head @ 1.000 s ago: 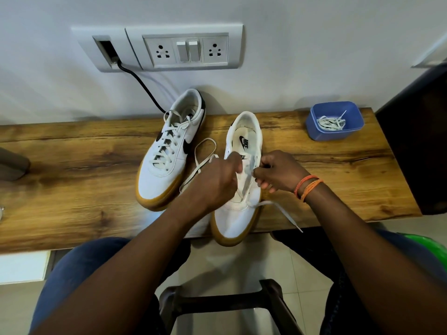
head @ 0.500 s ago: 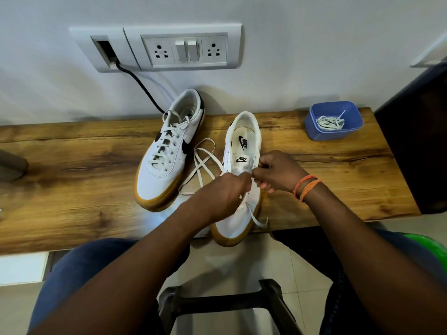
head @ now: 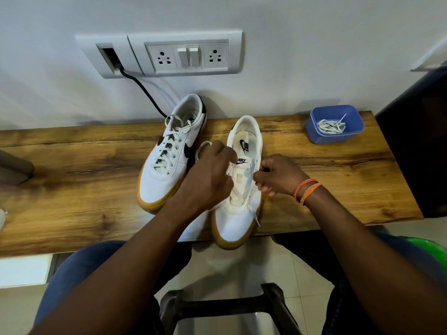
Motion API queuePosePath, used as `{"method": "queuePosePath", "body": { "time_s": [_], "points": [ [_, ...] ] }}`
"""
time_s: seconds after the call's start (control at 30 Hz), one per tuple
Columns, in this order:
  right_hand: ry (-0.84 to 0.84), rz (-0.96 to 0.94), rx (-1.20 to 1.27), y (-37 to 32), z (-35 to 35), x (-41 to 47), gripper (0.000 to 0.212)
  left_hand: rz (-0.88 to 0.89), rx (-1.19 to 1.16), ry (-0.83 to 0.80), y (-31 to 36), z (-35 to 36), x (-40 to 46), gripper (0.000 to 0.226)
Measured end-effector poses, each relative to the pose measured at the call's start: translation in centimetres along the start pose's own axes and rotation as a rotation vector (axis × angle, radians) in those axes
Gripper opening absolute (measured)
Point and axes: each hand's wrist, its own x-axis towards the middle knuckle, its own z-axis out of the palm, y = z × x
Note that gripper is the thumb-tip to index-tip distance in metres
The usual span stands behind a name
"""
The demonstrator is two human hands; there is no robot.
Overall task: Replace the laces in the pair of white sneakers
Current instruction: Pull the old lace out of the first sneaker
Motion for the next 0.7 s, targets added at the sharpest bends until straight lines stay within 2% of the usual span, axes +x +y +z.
{"method": "queuePosePath", "body": {
  "time_s": [0.1,0.2,0.27,0.37,0.53,0.6,0.7],
  "points": [
    [0.000,-0.005,-0.012,0.0,0.0,0.0,0.015,0.029,-0.077,-0.196,1.5,1.3,-0.4,0.039],
    [0.002,-0.006,-0.021,0.0,0.0,0.0,0.014,-0.051,-0.048,-0.332,2.1,2.9,-1.0,0.033],
    [0.003,-0.006,-0.027,-0.1,0.0,0.0,0.014,-0.065,-0.039,-0.318,1.9,3.5,-1.4,0.027],
    [0.006,-0.001,-0.020,0.0,0.0,0.0,0.014,-0.097,-0.171,-0.281,1.5,3.1,-1.0,0.026],
    [0.003,-0.007,-0.025,-0.1,0.1,0.0,0.015,-0.095,-0.113,-0.008,0.2,0.8,-0.3,0.026],
    [0.013,-0.018,-0.032,0.0,0.1,0.0,0.016,-0.075,-0.092,-0.004,0.2,0.7,-0.7,0.027],
    [0.003,-0.029,-0.043,-0.2,0.0,-0.2,0.015,-0.048,-0.058,-0.105,1.2,1.3,-0.7,0.035]
  ]
}}
